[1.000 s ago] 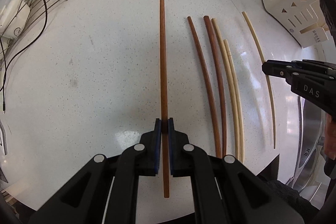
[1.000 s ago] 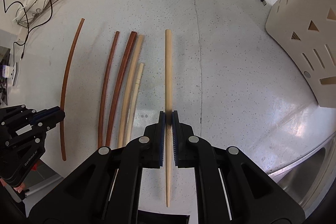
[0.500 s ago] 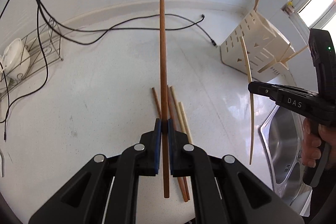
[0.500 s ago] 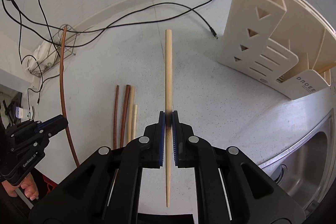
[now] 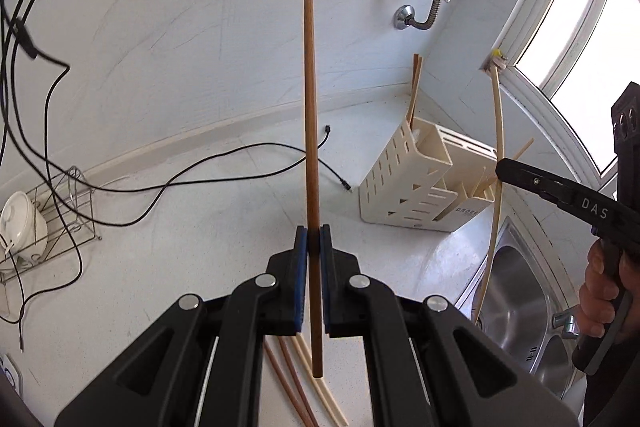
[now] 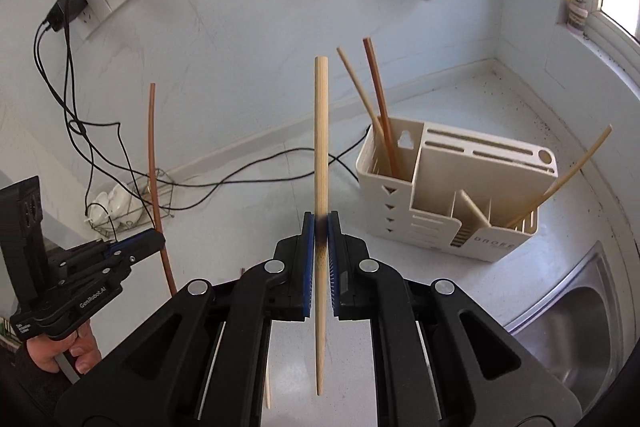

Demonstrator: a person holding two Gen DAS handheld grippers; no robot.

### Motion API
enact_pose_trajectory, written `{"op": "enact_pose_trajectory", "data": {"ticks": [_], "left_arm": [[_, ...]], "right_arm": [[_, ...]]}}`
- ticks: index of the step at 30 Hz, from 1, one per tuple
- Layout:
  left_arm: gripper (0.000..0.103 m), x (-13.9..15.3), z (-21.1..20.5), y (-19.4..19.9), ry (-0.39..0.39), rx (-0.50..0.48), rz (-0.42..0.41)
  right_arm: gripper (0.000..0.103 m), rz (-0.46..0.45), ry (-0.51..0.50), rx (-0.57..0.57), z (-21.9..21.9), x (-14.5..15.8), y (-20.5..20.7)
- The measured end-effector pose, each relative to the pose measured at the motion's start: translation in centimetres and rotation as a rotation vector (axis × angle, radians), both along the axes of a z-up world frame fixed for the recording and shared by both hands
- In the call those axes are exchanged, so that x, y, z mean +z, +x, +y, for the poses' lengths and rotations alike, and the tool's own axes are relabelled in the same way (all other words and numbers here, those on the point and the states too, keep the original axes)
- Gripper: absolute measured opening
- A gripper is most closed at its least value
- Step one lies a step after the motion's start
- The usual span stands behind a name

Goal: Organize utensils
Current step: 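Lift both held chopsticks and carry them toward the cream holder, then lower both chopsticks into the cream holder slots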

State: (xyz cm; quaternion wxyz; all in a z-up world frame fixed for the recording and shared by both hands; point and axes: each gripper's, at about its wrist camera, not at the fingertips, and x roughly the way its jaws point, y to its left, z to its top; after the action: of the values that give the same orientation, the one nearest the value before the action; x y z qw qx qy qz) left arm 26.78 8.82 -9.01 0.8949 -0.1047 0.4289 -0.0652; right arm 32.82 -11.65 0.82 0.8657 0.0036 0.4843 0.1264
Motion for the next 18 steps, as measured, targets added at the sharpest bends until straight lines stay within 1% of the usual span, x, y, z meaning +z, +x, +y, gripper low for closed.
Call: {"op": "enact_pose_trajectory", "data": {"ticks": [2,3,8,10,12,14,15,18], "left_arm": [[0.006,1.2,-1.0,0.9,0.007,-0.020,-0.037],[0.006,1.8,-1.4,1.3,0.008,-0.027,-0.064],[0.006,5.6,-4.3,2.9,0.006,-0.083,-0.224],[0.006,6.6,-5.5,3.8,-0.005,-0.101,-0.269],[0.006,7.2,-6.5,4.7,-0.021,-0.113,-0.313],[0.006,7.4,-7.3,5.9,-0.061,-0.135,-0.323],[0.006,7.4,-7.8,6.5,-0.068,-0.140,-0.328],[0.006,7.1,-9.3,8.1,-0.055,-0.147,-0.361]], "right_arm": [[0.006,-0.090,-0.036,-0.012,-0.8,1.8,0.1],[0.006,-0.116,-0.029,-0.020,-1.3,2.6,0.2],[0.006,-0.214,-0.015,-0.094,-4.8,5.6,1.2],[0.006,-0.253,-0.017,-0.119,-6.2,6.5,1.5],[0.006,-0.289,-0.034,-0.140,-7.2,6.7,1.8],[0.006,-0.333,-0.060,-0.167,-8.0,7.3,2.0],[0.006,-0.352,-0.074,-0.177,-8.3,7.4,2.2],[0.006,-0.390,-0.089,-0.206,-9.6,7.5,2.8]]}}
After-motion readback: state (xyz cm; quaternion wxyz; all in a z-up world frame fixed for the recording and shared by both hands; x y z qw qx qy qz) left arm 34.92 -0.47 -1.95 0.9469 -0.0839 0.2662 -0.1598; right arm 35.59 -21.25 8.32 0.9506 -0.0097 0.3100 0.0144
